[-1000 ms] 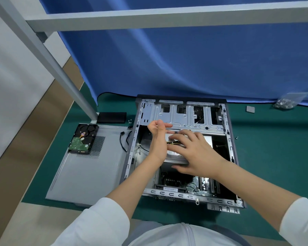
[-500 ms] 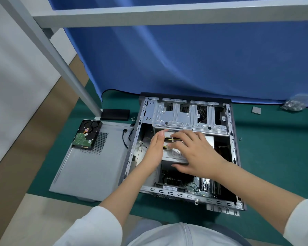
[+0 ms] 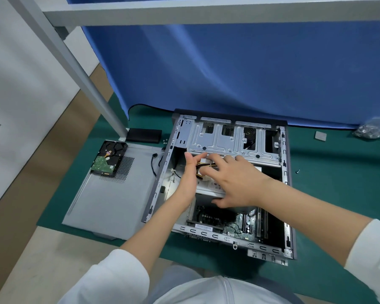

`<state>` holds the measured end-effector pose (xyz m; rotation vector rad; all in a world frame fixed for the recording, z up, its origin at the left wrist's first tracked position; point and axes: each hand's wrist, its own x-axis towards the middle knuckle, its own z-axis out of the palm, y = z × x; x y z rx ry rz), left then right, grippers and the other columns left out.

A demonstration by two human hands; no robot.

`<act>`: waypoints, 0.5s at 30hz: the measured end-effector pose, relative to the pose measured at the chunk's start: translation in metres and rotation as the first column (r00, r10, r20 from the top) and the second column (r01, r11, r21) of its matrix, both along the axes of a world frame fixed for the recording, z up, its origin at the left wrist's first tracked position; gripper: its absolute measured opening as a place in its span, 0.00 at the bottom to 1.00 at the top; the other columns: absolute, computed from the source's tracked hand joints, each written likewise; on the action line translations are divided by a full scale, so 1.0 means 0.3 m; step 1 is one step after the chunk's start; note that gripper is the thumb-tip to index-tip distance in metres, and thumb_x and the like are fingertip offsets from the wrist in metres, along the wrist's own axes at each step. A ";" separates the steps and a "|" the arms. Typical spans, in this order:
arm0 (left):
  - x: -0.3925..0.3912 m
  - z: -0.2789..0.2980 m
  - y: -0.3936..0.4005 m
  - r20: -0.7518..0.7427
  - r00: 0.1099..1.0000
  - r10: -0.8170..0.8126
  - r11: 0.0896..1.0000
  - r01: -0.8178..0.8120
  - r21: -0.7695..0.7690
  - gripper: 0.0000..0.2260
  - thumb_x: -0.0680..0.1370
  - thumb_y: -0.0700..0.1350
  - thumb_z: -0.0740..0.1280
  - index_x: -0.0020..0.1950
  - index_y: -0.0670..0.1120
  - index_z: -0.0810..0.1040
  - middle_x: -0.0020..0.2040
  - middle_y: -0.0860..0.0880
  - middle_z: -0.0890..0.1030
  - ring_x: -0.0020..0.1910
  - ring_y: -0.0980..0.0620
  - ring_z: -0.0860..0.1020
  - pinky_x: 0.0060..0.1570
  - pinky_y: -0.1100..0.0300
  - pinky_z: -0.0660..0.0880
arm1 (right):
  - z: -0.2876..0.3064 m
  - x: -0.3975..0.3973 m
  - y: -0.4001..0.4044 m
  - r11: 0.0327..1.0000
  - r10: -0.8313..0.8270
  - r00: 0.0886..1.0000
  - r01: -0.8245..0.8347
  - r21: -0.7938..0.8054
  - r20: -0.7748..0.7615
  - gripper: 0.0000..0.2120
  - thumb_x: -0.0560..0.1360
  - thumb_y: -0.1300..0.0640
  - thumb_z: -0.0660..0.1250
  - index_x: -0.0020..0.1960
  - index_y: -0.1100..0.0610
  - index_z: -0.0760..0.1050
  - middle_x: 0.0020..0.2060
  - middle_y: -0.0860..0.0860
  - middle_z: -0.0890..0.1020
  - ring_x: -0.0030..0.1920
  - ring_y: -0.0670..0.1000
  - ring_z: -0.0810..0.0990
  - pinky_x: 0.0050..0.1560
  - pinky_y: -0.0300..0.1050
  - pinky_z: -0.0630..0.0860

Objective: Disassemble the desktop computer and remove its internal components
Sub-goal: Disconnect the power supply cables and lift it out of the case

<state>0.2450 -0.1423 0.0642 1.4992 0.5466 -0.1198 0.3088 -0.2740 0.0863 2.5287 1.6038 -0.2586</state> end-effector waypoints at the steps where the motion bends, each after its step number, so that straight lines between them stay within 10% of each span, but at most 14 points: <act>1: -0.004 0.001 -0.001 0.000 1.000 0.001 1.000 -0.001 -0.001 0.29 0.79 0.60 0.34 0.66 0.56 0.70 0.53 0.63 0.74 0.46 0.78 0.70 0.48 0.73 0.62 | 0.000 0.002 0.006 1.000 0.008 1.000 -0.008 -0.022 0.008 0.38 0.67 0.32 0.63 0.68 0.45 0.49 0.70 0.58 0.60 0.55 0.61 0.74 0.51 0.54 0.74; 11: -0.019 0.004 0.000 0.017 1.000 -0.023 0.998 0.023 -0.050 0.29 0.79 0.60 0.33 0.67 0.57 0.68 0.70 0.50 0.67 0.65 0.58 0.63 0.63 0.60 0.55 | 0.006 0.007 -0.002 0.996 0.061 0.998 -0.060 -0.070 0.012 0.39 0.68 0.33 0.63 0.70 0.40 0.45 0.69 0.59 0.60 0.54 0.61 0.74 0.47 0.53 0.76; 15: -0.029 0.010 0.038 0.000 0.979 -0.206 0.977 0.206 0.051 0.41 0.63 0.78 0.39 0.69 0.62 0.64 0.74 0.50 0.61 0.73 0.51 0.59 0.68 0.51 0.56 | 0.020 0.020 -0.024 0.997 0.062 0.998 -0.063 -0.033 -0.019 0.35 0.66 0.32 0.63 0.68 0.39 0.55 0.67 0.57 0.66 0.53 0.58 0.76 0.45 0.49 0.75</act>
